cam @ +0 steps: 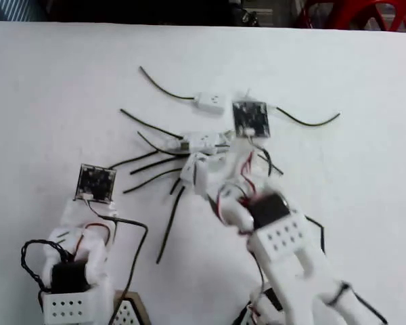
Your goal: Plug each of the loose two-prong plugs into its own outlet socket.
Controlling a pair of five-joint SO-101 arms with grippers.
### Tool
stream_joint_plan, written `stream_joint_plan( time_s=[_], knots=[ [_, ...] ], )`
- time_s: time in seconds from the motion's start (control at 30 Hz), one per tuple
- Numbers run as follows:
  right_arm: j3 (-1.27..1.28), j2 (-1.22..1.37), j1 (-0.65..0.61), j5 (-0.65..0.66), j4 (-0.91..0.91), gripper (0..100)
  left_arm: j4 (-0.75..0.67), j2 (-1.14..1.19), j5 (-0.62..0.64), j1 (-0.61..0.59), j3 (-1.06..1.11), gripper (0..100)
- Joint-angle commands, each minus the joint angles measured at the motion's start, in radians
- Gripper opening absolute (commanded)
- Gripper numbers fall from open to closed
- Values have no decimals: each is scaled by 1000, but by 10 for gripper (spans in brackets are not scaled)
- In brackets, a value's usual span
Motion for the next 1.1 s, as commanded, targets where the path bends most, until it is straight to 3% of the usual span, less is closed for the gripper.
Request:
stream_joint_plan(
  time_s=[0.0,0.23,0.5,1.07],
  knots=[
    [-186,239,-1,-104,-24,201,-18,-10,-8,-12,-25,28],
    [-443,553,7,-278,-21,204,-18,-10,-8,-12,-23,28],
    [-560,717,59,-414,-21,204,-25,-10,-9,-12,-3,28],
    [-658,869,77,-434,-38,204,-25,-10,-9,-12,0,28]
  ],
)
